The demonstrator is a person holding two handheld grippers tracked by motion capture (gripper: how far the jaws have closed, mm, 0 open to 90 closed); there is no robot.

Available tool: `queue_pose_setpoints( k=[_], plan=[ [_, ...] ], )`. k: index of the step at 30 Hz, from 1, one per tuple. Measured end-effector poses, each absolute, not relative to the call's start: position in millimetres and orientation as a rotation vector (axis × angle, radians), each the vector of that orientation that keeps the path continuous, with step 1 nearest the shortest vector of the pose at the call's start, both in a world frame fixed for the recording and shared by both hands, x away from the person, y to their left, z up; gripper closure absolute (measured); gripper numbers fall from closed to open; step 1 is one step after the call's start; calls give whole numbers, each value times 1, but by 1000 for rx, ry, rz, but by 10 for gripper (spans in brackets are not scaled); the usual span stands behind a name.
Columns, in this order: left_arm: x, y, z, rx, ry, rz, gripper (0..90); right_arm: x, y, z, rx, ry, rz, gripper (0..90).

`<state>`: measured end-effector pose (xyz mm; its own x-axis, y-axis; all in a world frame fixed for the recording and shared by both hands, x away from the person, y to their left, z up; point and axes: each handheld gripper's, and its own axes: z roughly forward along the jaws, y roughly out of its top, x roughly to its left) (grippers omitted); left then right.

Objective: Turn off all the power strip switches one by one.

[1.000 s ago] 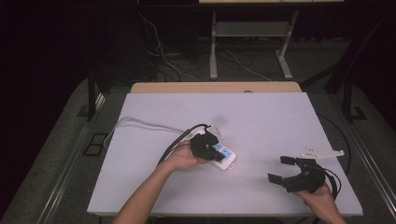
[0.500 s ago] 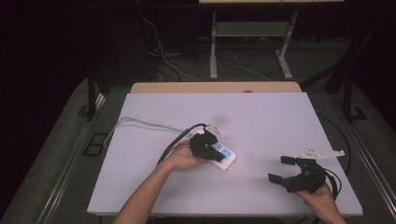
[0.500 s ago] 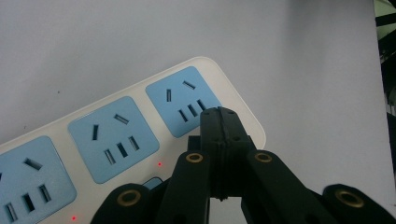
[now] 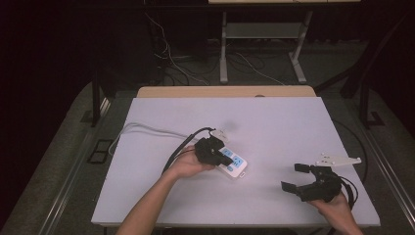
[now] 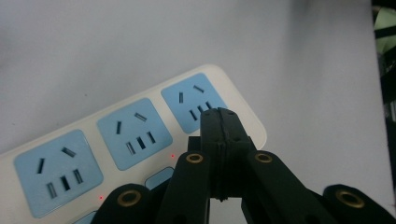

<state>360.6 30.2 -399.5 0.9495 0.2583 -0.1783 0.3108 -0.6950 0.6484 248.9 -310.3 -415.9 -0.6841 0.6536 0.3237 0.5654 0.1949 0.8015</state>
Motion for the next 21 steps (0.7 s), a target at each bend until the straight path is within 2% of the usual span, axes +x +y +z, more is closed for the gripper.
queue_pose_setpoints(
  k=[21],
  plan=[
    [364, 55, -372, 2349, 438, -19, 893, 249, -310, -416, 1208, 2359, 1512, 10]
  ],
)
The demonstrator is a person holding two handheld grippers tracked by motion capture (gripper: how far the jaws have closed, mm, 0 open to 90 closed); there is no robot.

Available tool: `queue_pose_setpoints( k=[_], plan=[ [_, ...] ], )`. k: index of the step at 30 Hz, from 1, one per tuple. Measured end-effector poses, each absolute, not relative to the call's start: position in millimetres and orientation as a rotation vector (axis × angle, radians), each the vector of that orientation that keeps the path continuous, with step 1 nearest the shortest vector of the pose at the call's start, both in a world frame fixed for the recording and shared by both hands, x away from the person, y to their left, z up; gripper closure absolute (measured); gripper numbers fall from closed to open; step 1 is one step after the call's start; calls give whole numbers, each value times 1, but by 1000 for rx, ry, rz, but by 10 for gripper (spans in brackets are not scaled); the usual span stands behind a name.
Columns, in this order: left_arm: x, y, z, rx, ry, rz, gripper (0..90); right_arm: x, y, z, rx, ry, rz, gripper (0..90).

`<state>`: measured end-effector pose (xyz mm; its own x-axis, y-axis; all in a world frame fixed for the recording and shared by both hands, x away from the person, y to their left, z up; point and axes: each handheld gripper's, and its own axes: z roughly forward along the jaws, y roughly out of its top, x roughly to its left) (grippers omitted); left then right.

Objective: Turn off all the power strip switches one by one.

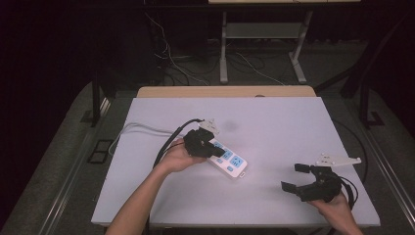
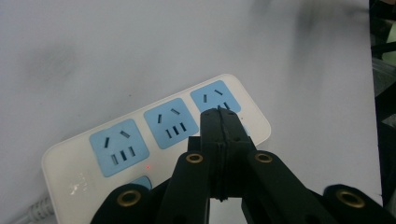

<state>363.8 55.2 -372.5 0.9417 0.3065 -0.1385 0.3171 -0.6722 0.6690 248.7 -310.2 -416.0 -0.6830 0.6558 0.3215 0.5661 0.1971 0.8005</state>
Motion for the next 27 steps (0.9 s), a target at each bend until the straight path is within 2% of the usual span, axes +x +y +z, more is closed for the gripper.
queue_pose_setpoints(
  k=[27],
  plan=[
    [378, 49, -392, 2425, 433, -31, 892, 248, -311, -416, 1204, 2364, 1500, 11]
  ],
)
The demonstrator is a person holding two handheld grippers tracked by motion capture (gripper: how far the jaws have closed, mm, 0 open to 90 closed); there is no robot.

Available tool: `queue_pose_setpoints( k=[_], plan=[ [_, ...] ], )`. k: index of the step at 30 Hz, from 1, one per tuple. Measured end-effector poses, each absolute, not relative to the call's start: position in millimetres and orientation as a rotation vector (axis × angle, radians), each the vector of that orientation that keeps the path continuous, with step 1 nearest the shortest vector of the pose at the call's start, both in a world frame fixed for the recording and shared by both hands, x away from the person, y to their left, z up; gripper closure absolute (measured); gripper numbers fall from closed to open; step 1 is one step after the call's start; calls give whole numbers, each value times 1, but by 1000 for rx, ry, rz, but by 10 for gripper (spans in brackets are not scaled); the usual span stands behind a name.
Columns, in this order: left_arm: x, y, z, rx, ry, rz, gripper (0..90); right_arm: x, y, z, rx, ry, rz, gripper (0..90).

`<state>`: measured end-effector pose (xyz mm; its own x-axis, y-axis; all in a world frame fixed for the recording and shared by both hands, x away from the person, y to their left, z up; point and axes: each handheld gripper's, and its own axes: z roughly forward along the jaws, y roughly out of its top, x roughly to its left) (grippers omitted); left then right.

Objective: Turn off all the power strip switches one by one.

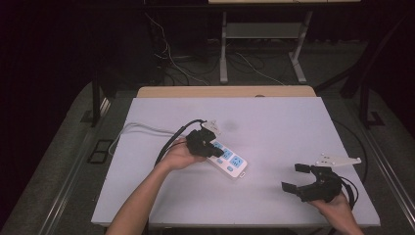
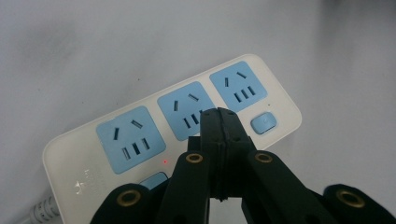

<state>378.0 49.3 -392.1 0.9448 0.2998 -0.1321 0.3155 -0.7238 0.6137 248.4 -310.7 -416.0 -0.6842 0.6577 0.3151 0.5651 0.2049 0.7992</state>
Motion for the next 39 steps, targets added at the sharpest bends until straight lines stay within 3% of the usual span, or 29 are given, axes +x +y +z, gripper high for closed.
queue_pose_setpoints(
  k=[16, 39],
  plan=[
    [379, 47, -407, 2463, 437, -57, 892, 249, -311, -416, 1203, 2368, 1497, 10],
    [384, 52, -414, 2390, 495, -140, 894, 248, -310, -416, 1201, 2368, 1492, 10]
  ],
)
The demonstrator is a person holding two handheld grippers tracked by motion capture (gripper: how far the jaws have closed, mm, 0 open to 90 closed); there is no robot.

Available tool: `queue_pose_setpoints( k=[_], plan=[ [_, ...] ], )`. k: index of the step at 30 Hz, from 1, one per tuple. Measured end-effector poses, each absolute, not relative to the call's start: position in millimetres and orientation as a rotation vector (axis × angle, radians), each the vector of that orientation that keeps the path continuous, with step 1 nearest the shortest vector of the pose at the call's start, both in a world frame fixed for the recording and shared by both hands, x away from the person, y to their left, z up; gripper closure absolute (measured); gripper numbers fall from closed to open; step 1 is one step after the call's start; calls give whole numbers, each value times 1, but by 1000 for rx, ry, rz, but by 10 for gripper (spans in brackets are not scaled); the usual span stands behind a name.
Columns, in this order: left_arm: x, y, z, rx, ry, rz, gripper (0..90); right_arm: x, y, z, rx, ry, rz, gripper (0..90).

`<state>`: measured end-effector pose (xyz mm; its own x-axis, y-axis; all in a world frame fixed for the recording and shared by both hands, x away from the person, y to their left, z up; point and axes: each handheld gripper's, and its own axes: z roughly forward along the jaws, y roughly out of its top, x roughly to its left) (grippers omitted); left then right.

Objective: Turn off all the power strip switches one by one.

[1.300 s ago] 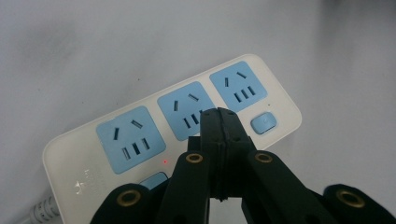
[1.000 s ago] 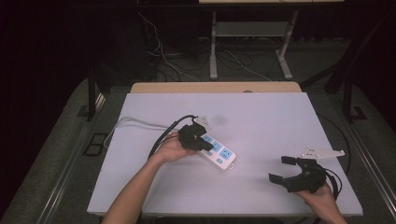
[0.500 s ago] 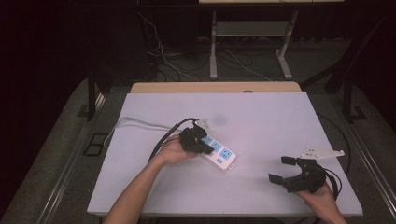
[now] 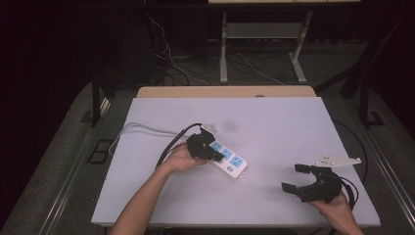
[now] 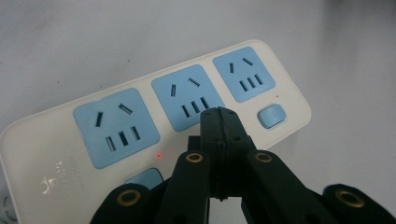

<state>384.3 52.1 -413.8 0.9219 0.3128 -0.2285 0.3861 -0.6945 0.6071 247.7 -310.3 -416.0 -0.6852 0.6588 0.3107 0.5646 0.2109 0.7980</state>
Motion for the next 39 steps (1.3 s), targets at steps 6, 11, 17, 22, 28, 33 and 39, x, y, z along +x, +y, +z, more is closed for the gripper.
queue_pose_setpoints(
  k=[6, 11, 17, 22, 28, 33, 39],
  plan=[
    [385, 52, -415, 2392, 517, -155, 897, 247, -310, -415, 1191, 2365, 1492, 10],
    [382, 49, -413, 2412, 510, -117, 896, 247, -311, -415, 1190, 2364, 1491, 11],
    [381, 49, -412, 2418, 502, -104, 895, 247, -310, -415, 1184, 2368, 1485, 11],
    [378, 46, -411, 2440, 475, -63, 894, 248, -310, -416, 1187, 2370, 1484, 11],
    [377, 45, -410, 2450, 475, -54, 893, 248, -310, -416, 1188, 2372, 1481, 10],
    [376, 45, -409, 2455, 465, -44, 892, 248, -310, -416, 1195, 2367, 1485, 11],
    [376, 47, -406, 2450, 465, -15, 891, 248, -311, -416, 1195, 2365, 1486, 10]
  ],
)
